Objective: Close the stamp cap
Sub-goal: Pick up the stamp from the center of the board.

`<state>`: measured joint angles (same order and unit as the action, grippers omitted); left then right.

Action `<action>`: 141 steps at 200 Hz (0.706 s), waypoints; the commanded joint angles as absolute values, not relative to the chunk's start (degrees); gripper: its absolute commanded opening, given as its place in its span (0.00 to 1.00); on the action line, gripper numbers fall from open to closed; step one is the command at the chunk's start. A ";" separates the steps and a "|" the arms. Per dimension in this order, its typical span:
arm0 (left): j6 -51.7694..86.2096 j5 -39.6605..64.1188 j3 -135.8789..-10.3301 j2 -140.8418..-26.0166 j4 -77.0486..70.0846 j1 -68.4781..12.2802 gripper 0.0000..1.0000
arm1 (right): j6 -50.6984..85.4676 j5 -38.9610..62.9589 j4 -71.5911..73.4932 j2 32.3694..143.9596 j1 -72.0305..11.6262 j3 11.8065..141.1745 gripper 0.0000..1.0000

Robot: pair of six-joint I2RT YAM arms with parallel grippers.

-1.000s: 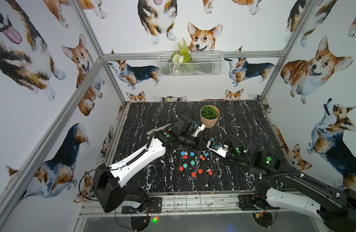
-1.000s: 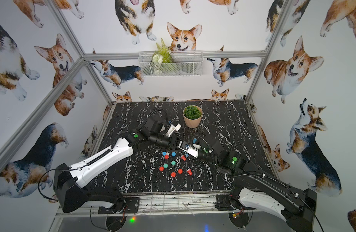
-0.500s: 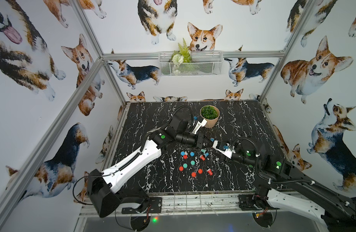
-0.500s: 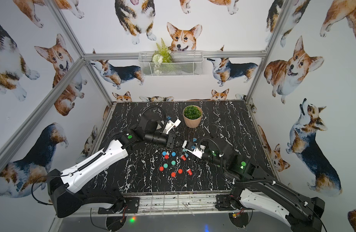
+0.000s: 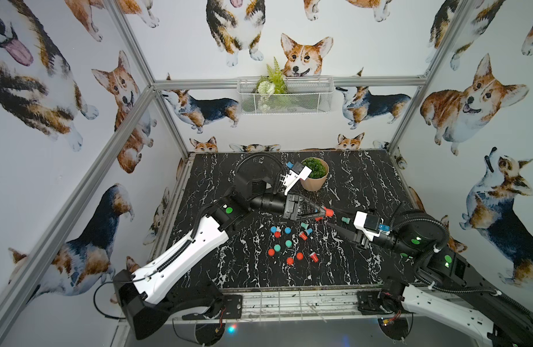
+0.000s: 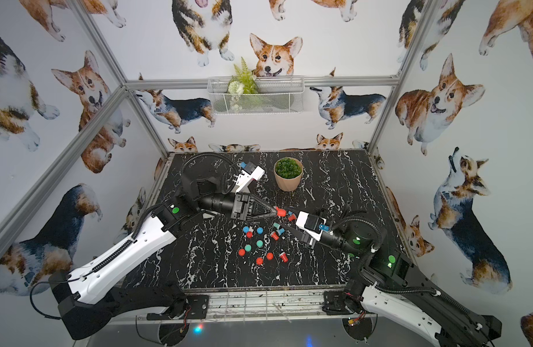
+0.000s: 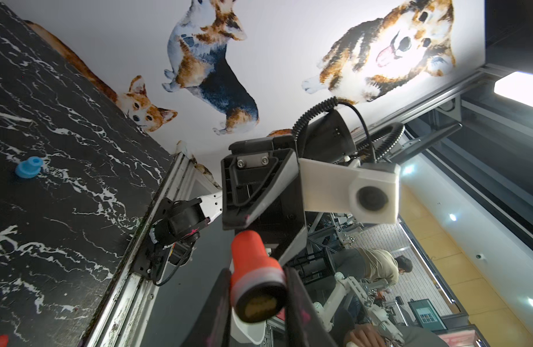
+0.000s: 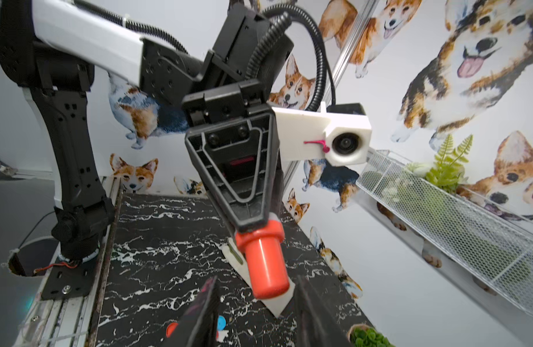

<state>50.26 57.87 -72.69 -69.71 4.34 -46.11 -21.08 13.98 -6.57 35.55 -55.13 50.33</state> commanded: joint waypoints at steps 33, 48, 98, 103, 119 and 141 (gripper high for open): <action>56.93 62.48 -72.91 -68.72 -6.67 -46.46 0.05 | -19.78 22.40 3.21 38.85 -55.28 53.48 0.35; 57.09 62.70 -73.15 -68.82 -6.92 -46.71 0.05 | -19.57 23.04 3.92 39.59 -55.28 53.87 0.31; 57.29 62.61 -73.30 -69.15 -7.60 -47.36 0.05 | -19.06 24.19 6.20 40.68 -55.24 53.70 0.24; 57.25 62.58 -73.30 -69.16 -7.67 -47.45 0.05 | -19.07 24.23 6.28 40.69 -55.28 53.70 0.23; 57.33 62.64 -73.39 -69.26 -7.95 -47.56 0.05 | -19.08 24.16 6.50 40.74 -55.28 53.53 0.20; 57.32 62.63 -73.32 -69.21 -8.17 -47.67 0.05 | -19.03 23.95 6.68 40.78 -55.28 53.42 0.16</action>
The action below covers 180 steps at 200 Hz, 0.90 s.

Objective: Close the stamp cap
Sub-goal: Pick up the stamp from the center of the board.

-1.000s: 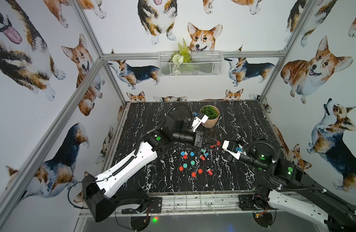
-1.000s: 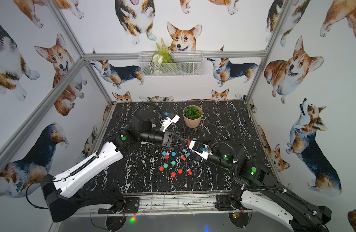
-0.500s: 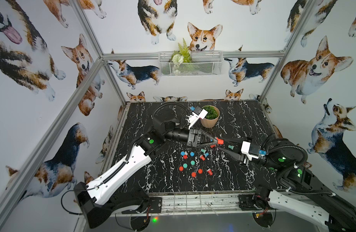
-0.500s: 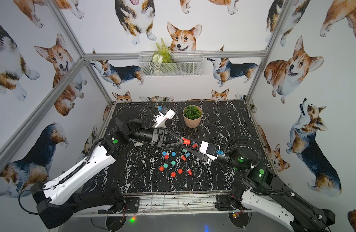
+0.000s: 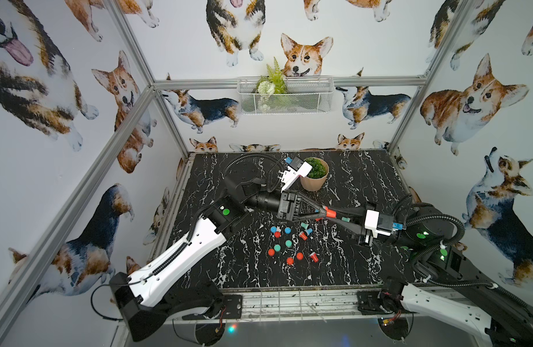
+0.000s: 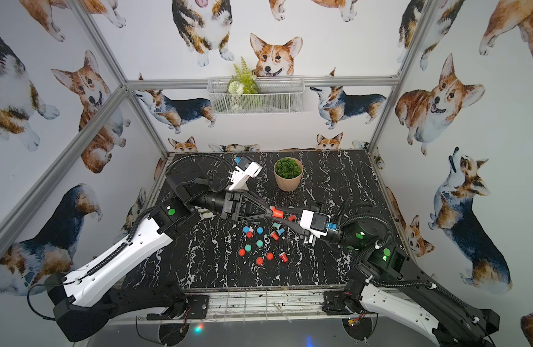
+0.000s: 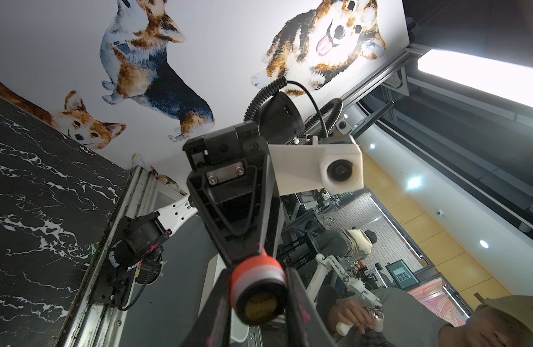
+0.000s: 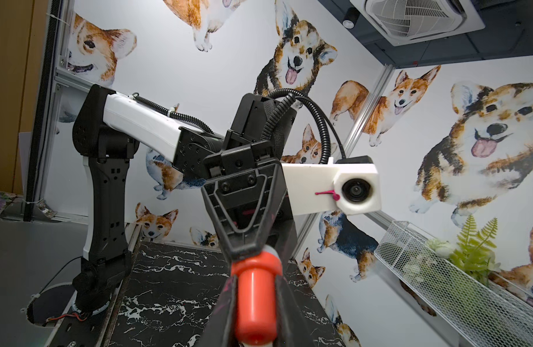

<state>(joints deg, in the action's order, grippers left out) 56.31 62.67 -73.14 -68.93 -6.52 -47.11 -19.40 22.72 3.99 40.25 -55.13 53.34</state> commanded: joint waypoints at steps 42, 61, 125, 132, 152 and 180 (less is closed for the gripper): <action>55.15 62.01 -73.17 -69.07 -6.24 -47.70 0.16 | -18.40 21.56 6.81 40.44 -55.28 52.83 0.07; 49.90 59.99 -74.21 -68.20 -0.62 -47.45 0.23 | -17.39 19.17 5.33 39.86 -55.28 52.41 0.06; 37.16 50.91 -76.73 -66.45 15.34 -41.31 0.52 | -11.01 11.01 -5.12 38.67 -55.28 51.68 0.02; 36.40 49.93 -76.64 -66.29 16.37 -40.18 0.53 | -10.09 9.82 -6.25 38.89 -55.25 51.68 0.01; 32.49 45.00 -76.96 -66.18 22.58 -36.64 0.55 | -6.95 5.81 -9.99 39.98 -55.24 52.17 0.00; 26.48 37.23 -77.61 -67.37 31.89 -30.71 0.56 | -1.35 0.81 -16.09 43.21 -55.22 53.40 0.00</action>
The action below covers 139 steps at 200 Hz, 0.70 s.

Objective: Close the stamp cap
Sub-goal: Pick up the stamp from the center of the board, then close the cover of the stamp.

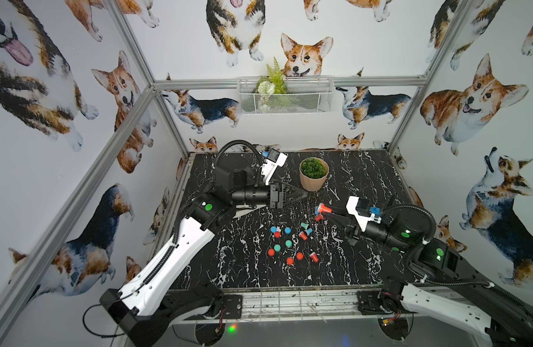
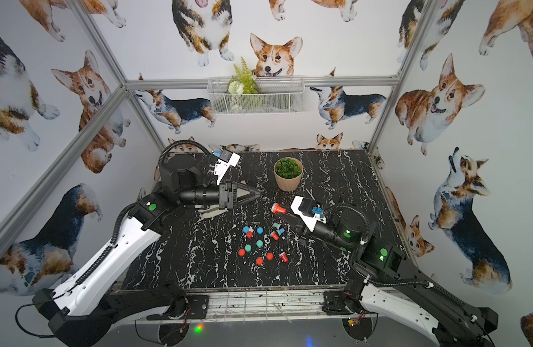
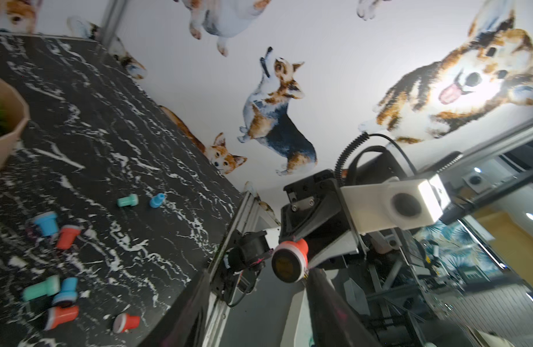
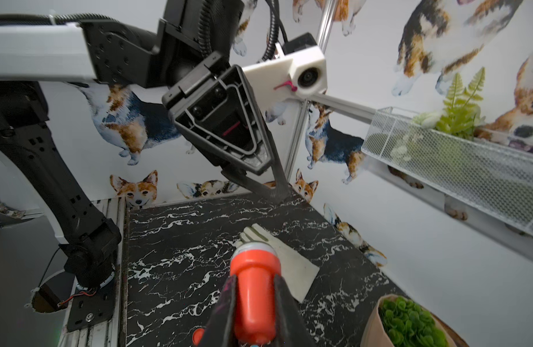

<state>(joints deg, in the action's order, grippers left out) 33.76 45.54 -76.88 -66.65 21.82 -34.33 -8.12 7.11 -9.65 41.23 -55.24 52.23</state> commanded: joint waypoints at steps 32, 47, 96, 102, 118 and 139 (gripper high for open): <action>20.77 28.83 -77.18 -69.79 38.36 -24.54 0.57 | 6.07 -2.63 -23.88 48.82 -55.28 55.08 0.00; 18.39 26.92 -76.52 -70.76 38.67 -22.66 0.57 | 9.89 -3.61 -27.85 51.93 -55.28 56.15 0.00; 13.42 19.72 -75.33 -75.11 37.03 -18.50 0.58 | 21.16 -2.63 -39.80 64.71 -55.28 60.91 0.00; 12.95 19.06 -75.03 -75.67 36.55 -18.02 0.58 | 22.45 -2.11 -40.95 67.03 -55.28 61.53 0.00; 11.74 16.60 -74.26 -77.01 35.50 -16.99 0.59 | 25.57 -0.80 -43.86 71.28 -55.35 63.13 0.00; 9.90 12.39 -72.29 -78.14 34.05 -15.97 0.59 | 28.31 1.22 -46.15 76.49 -55.54 64.56 0.00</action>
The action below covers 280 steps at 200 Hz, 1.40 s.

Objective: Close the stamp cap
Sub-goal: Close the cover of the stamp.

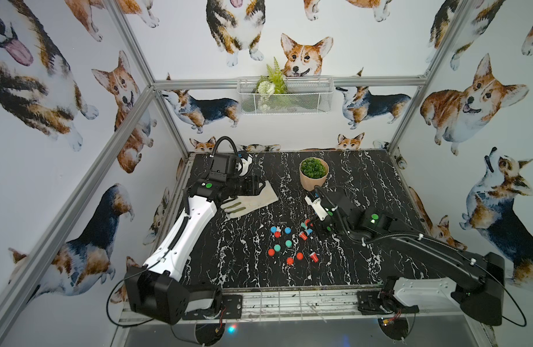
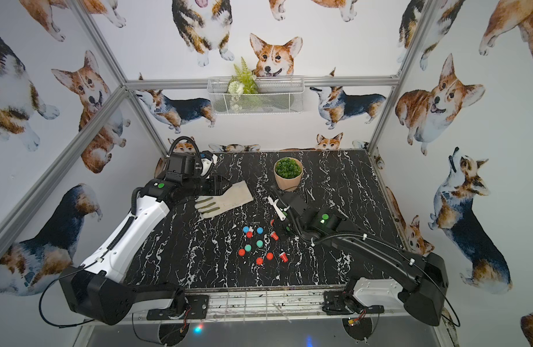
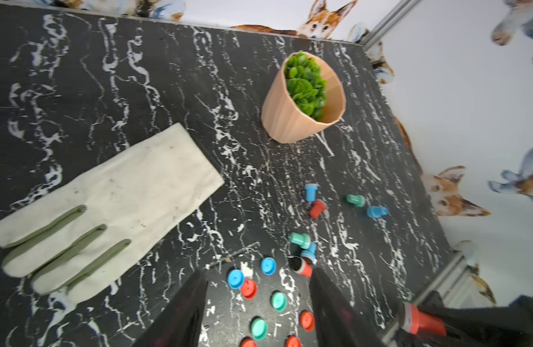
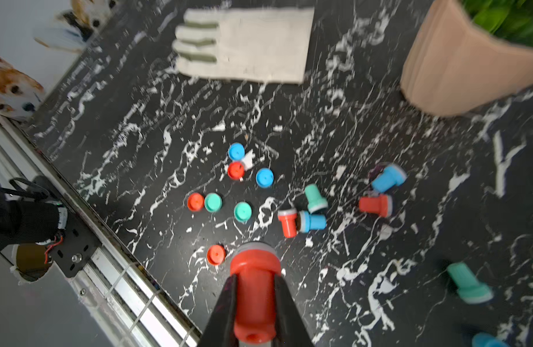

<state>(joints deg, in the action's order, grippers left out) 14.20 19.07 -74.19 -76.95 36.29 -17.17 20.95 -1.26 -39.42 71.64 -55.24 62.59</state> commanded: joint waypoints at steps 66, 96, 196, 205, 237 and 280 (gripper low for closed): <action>12.45 7.24 -67.16 -77.35 34.00 -14.06 0.59 | 31.51 5.89 -48.76 89.56 -56.81 67.05 0.00; 12.06 4.88 -67.29 -76.89 34.28 -14.06 0.59 | 31.70 4.81 -49.28 93.89 -58.64 68.35 0.00; 11.58 3.56 -66.44 -74.71 33.66 -14.12 0.60 | 32.88 5.64 -48.69 101.44 -59.15 70.88 0.00; 11.60 3.58 -66.37 -74.70 33.66 -14.06 0.60 | 32.70 5.56 -48.60 101.83 -59.15 71.02 0.00; 11.69 3.80 -66.32 -74.71 33.57 -14.09 0.60 | 32.30 5.97 -48.43 103.52 -59.22 71.63 0.00; 11.69 4.14 -66.42 -74.88 33.66 -14.07 0.60 | 32.25 6.72 -47.96 104.60 -59.40 71.55 0.00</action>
